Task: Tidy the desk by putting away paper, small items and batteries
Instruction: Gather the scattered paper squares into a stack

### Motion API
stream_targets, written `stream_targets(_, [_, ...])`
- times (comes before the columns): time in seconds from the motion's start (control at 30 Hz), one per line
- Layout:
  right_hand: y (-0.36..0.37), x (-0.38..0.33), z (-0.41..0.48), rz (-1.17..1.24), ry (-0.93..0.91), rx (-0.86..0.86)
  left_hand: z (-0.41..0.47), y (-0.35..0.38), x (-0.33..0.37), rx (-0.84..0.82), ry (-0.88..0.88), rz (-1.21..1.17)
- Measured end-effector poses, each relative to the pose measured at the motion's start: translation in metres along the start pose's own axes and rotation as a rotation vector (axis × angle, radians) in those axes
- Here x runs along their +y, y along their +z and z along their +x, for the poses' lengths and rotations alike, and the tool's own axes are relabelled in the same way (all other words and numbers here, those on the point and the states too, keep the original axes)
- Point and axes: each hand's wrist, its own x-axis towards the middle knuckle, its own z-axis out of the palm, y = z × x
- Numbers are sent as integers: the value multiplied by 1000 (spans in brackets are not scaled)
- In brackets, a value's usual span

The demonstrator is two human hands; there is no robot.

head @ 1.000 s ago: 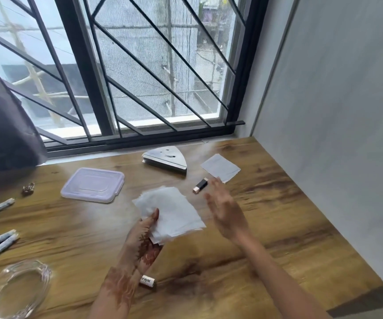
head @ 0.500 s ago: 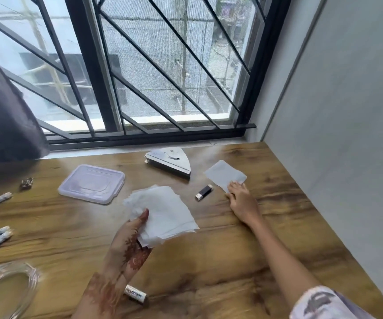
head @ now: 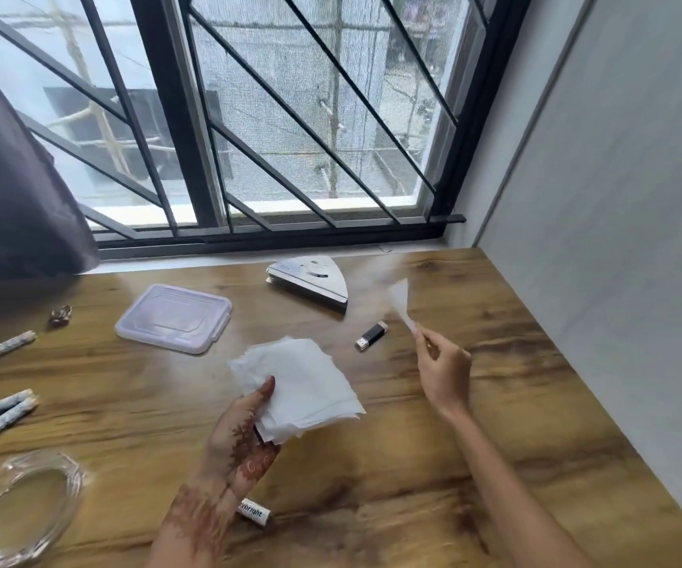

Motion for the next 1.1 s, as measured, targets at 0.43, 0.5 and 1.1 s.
stream_targets(0.43, [-17,-59,-60,-161,-1145,-197,-19,-6,-2,-95,-56,-27])
stream_targets(0.5, [-21,-53,-60,-200,-1193,-223,-22,-6,0,-216,-72,-42])
stream_targets(1.1, [-22,-41,-69,-199,-1182,-222,-29,-5,-2,-52,-40,77])
